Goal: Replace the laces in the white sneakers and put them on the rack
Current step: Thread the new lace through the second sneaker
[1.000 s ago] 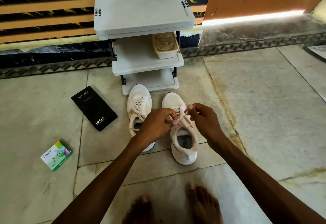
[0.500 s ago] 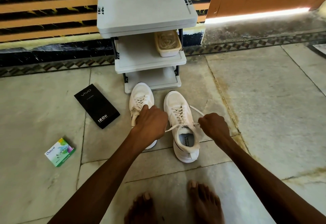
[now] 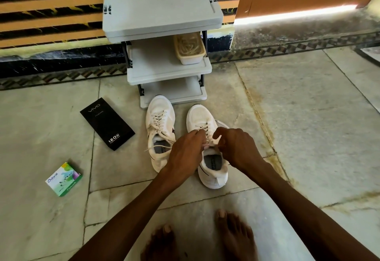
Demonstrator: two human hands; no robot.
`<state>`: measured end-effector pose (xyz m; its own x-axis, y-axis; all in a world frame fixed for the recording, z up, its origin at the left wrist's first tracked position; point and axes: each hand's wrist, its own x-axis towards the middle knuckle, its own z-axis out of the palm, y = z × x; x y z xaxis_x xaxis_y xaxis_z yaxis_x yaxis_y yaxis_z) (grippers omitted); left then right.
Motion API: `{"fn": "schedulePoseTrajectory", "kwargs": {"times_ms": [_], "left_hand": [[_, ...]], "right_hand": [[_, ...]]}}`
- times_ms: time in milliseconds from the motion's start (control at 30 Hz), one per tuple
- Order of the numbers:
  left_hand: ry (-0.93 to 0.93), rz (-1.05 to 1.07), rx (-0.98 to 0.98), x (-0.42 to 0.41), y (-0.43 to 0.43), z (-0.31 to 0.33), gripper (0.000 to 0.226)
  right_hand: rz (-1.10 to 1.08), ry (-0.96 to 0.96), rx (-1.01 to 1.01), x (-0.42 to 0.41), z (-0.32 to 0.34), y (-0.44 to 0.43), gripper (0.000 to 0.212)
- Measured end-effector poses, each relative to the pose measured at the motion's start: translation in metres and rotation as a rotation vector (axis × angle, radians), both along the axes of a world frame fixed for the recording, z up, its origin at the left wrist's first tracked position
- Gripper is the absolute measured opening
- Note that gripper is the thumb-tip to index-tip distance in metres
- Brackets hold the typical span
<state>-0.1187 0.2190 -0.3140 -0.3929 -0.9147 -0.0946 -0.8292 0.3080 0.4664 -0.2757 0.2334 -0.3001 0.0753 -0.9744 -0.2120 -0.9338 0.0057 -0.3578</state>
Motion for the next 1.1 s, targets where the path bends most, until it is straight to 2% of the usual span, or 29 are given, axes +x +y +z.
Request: {"fn": "schedulePoseTrajectory", "kwargs": {"times_ms": [133, 267, 367, 467, 533, 600, 633, 700, 767, 867, 967, 1100], "left_hand": [[0.013, 0.005, -0.025, -0.001, 0.002, 0.007, 0.014], [-0.129, -0.003, -0.095, -0.003, 0.005, 0.012, 0.024], [-0.211, -0.027, -0.113, -0.003, 0.004, 0.010, 0.031], [-0.232, -0.068, -0.075, 0.002, 0.000, 0.013, 0.021], [-0.135, -0.092, 0.048, 0.011, -0.006, 0.016, 0.014], [0.068, -0.088, 0.258, 0.022, -0.012, 0.018, 0.021], [0.187, -0.056, 0.336, 0.027, -0.013, 0.020, 0.025], [0.421, 0.047, 0.421, 0.030, -0.012, 0.022, 0.028], [0.630, 0.162, 0.456, 0.025, -0.010, 0.023, 0.030], [0.817, 0.330, 0.483, 0.013, -0.011, 0.023, 0.026], [1.010, 0.449, 0.523, 0.005, -0.011, 0.019, 0.014], [1.117, 0.491, 0.575, 0.006, -0.012, 0.012, 0.012]], "right_hand": [[0.026, -0.006, 0.029, -0.004, 0.004, -0.001, 0.038], [0.004, 0.101, -0.012, -0.003, 0.001, -0.002, 0.029], [0.030, 0.165, -0.027, -0.002, -0.002, -0.002, 0.030], [0.121, 0.288, 0.002, -0.003, 0.000, 0.000, 0.033], [0.175, 0.329, 0.063, -0.011, 0.002, -0.001, 0.028], [0.183, 0.204, 0.163, -0.020, 0.006, -0.005, 0.018], [0.167, 0.105, 0.206, -0.023, 0.008, -0.008, 0.022], [0.061, -0.138, 0.239, -0.028, 0.018, -0.011, 0.032], [-0.078, -0.400, 0.241, -0.027, 0.029, -0.010, 0.031], [-0.209, -0.702, 0.223, -0.023, 0.035, -0.008, 0.029], [-0.265, -0.856, 0.126, -0.018, 0.025, -0.008, 0.022], [-0.320, -1.046, 0.031, -0.013, 0.009, -0.001, 0.018]]}}
